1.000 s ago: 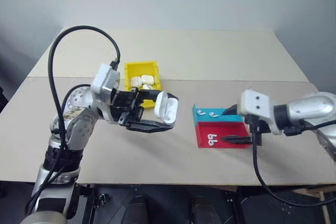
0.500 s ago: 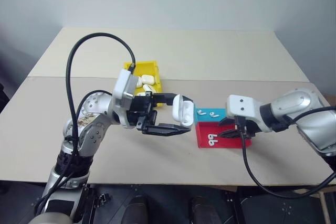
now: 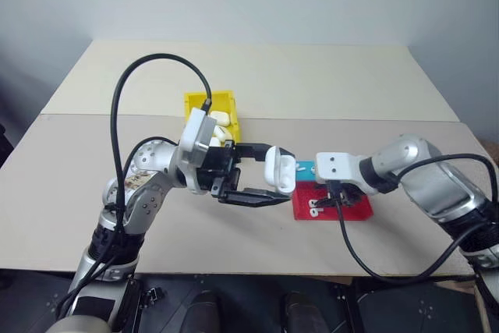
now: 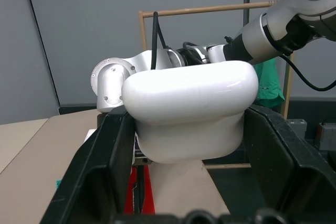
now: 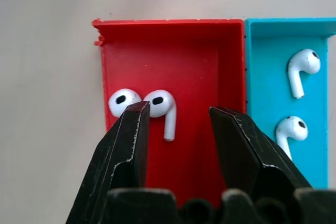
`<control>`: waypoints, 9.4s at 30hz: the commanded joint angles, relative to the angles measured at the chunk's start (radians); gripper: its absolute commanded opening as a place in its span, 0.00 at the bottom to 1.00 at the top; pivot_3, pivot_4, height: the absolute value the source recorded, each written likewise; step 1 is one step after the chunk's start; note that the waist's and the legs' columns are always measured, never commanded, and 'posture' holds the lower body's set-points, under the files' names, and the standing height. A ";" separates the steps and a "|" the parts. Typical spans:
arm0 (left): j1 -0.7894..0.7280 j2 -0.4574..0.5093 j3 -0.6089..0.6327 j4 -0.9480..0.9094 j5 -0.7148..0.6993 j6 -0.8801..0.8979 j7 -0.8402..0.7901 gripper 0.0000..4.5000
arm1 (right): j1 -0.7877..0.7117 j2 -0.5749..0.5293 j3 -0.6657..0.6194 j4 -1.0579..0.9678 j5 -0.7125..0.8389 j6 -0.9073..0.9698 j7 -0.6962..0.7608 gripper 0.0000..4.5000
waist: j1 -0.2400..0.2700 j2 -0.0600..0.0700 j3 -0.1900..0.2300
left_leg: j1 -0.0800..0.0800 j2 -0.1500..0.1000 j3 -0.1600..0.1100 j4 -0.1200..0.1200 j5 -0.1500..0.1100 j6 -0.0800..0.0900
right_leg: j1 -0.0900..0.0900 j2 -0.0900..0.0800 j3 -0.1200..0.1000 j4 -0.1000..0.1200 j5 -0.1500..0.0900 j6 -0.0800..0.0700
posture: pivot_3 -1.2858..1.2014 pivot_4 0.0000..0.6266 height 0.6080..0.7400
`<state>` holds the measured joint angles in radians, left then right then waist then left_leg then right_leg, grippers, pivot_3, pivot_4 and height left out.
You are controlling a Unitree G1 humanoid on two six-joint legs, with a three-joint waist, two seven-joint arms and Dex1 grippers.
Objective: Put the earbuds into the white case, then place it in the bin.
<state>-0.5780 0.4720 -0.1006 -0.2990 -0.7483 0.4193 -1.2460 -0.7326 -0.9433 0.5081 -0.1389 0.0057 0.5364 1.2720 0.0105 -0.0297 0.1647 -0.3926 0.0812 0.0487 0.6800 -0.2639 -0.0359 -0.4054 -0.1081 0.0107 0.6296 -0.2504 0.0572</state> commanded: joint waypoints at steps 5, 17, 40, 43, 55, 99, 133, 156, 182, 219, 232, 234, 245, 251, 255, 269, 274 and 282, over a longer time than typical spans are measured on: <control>-0.002 0.000 0.010 -0.051 -0.019 0.008 0.014 0.63 | -0.018 0.027 -0.001 0.022 -0.063 -0.074 0.049 0.49 | 0.000 0.000 0.000 | 0.000 0.000 0.000 0.000 0.000 0.000 | 0.000 0.000 0.000 0.000 0.000 0.000 | 0.52 0.24 1.00; 0.009 0.007 0.016 -0.071 -0.023 0.028 0.030 0.63 | 0.001 0.066 -0.013 0.045 -0.090 -0.104 0.066 0.49 | 0.000 0.000 0.000 | 0.000 0.000 0.000 0.000 0.000 0.000 | 0.000 0.000 0.000 0.000 0.000 0.000 | 0.52 0.24 1.00; 0.009 0.032 0.040 -0.063 -0.032 0.044 0.041 0.63 | 0.065 0.080 -0.163 -0.025 -0.019 -0.021 0.036 0.14 | 0.001 0.000 0.000 | 0.000 0.000 0.000 0.000 0.000 0.000 | 0.001 0.000 0.000 0.000 0.000 0.000 | 0.52 0.24 1.00; 0.002 0.034 0.044 -0.048 -0.034 0.045 0.036 0.63 | 0.096 0.066 -0.326 -0.117 0.094 0.117 0.006 0.14 | 0.002 0.000 0.000 | 0.000 0.000 0.000 0.000 0.000 0.000 | 0.000 0.000 0.000 0.000 0.000 0.000 | 0.52 0.24 1.00; -0.054 0.019 0.038 0.024 -0.046 0.048 -0.006 0.63 | 0.286 0.294 -1.057 -0.451 0.727 0.381 -0.264 0.14 | -0.001 0.000 0.000 | 0.002 0.000 0.000 0.000 0.000 0.000 | 0.002 0.000 0.000 0.001 0.000 0.000 | 0.52 0.24 1.00; -0.155 -0.012 0.028 0.136 0.004 0.038 -0.031 0.63 | 0.286 0.275 -0.749 -0.564 0.985 0.170 -0.607 0.56 | 0.000 0.001 0.000 | 0.000 0.000 -0.001 -0.001 0.000 0.000 | 0.001 0.000 0.000 0.000 0.000 0.000 | 0.52 0.24 1.00; -0.107 0.046 0.066 0.098 0.010 0.034 -0.044 0.63 | -0.515 0.276 0.047 1.020 -0.231 -0.844 0.240 0.56 | -0.026 0.004 0.001 | -0.012 0.000 0.002 0.000 0.005 -0.008 | -0.015 0.000 0.001 0.002 0.001 0.001 | 0.52 0.24 1.00; -0.074 0.060 0.078 0.033 -0.012 0.057 0.014 0.63 | -0.547 0.419 0.049 1.253 -0.410 -0.933 0.123 0.48 | -0.035 0.004 0.001 | -0.010 0.001 0.002 0.000 0.007 -0.011 | -0.015 0.000 0.002 0.012 0.001 0.001 | 0.52 0.24 1.00; -0.160 0.033 0.066 0.177 0.009 0.028 -0.078 0.63 | 0.044 0.253 -0.758 0.035 0.458 0.081 -0.016 0.14 | -0.020 0.004 0.001 | -0.010 0.001 0.001 0.000 0.005 -0.007 | -0.014 0.000 0.001 0.013 0.001 0.001 | 0.52 0.24 1.00; -0.271 -0.068 0.046 0.290 0.104 0.009 -0.072 0.63 | 0.295 0.362 -0.683 -0.513 0.985 0.207 -0.623 0.35 | -0.022 0.004 0.001 | -0.011 0.000 -0.001 0.001 0.002 -0.001 | -0.014 0.000 0.001 0.012 0.001 0.001 | 0.52 0.24 1.00; -0.265 -0.067 0.056 0.284 0.103 0.012 -0.068 0.63 | 0.300 0.313 -0.701 -0.513 1.012 0.184 -0.617 0.99 | -0.022 0.004 0.001 | -0.011 0.000 -0.001 0.001 0.002 -0.001 | -0.014 0.000 0.001 0.012 0.001 0.001 | 0.52 0.24 1.00; -0.264 -0.067 0.056 0.287 0.106 0.010 -0.068 0.63 | 0.305 0.302 -0.715 -0.518 1.032 0.178 -0.604 0.99 | -0.022 0.004 0.001 | -0.011 0.000 -0.001 0.001 0.002 -0.001 | -0.014 0.000 0.001 0.012 0.001 0.001 | 0.52 0.24 1.00; -0.269 -0.074 0.049 0.301 0.117 0.007 -0.073 0.63 | 0.286 0.175 -0.822 -0.418 1.097 0.168 -0.500 0.99 | -0.020 0.004 0.001 | -0.011 0.000 -0.001 0.001 0.002 -0.001 | -0.014 0.000 0.001 0.012 0.001 0.001 | 0.52 0.24 1.00; -0.283 -0.089 0.023 0.334 0.137 -0.009 -0.089 0.63 | 0.011 -0.011 -0.709 -0.235 0.934 0.117 -0.256 0.63 | -0.023 0.005 0.001 | -0.011 0.000 0.001 0.001 0.002 -0.001 | -0.015 0.000 0.003 0.010 0.001 0.001 | 0.52 0.24 1.00; -0.296 -0.111 0.012 0.363 0.150 -0.027 -0.091 0.63 | -0.210 -0.016 -0.551 -0.115 0.795 0.060 -0.092 0.33 | -0.026 0.005 0.000 | -0.011 0.000 0.001 0.001 0.002 0.000 | -0.015 0.001 0.003 0.009 0.001 0.001 | 0.52 0.24 1.00; -0.306 -0.120 0.004 0.401 0.186 -0.051 -0.103 0.63 | -0.612 0.234 -0.154 0.203 0.333 -0.281 0.276 0.01 | -0.019 0.005 0.000 | -0.014 0.000 0.001 0.002 0.003 -0.001 | -0.017 0.001 0.001 0.012 0.001 0.001 | 0.52 0.24 1.00; -0.297 -0.105 0.024 0.389 0.184 -0.043 -0.091 0.63 | -0.585 0.205 -0.159 0.190 0.323 -0.307 0.338 0.01 | -0.023 0.005 0.000 | -0.013 0.000 0.001 0.002 0.005 -0.005 | -0.017 0.001 0.001 0.013 0.001 0.001 | 0.52 0.24 1.00; -0.277 -0.094 0.044 0.360 0.175 -0.038 -0.051 0.63 | -0.457 0.075 -0.259 0.155 0.353 -0.281 0.298 0.01 | -0.019 0.005 0.000 | -0.013 0.000 0.001 0.002 0.004 -0.004 | -0.016 0.000 0.001 0.012 0.001 0.001 | 0.52 0.24 1.00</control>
<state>-0.8359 0.3759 -0.0972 0.1169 -0.5438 0.3917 -1.3092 -1.2008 -0.8602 0.2881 0.0472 0.3406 0.2345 1.5495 -0.0082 -0.0245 0.1650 -0.4059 0.0815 0.0496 0.6820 -0.2595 -0.0395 -0.4216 -0.1077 0.0117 0.6421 -0.2495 0.0585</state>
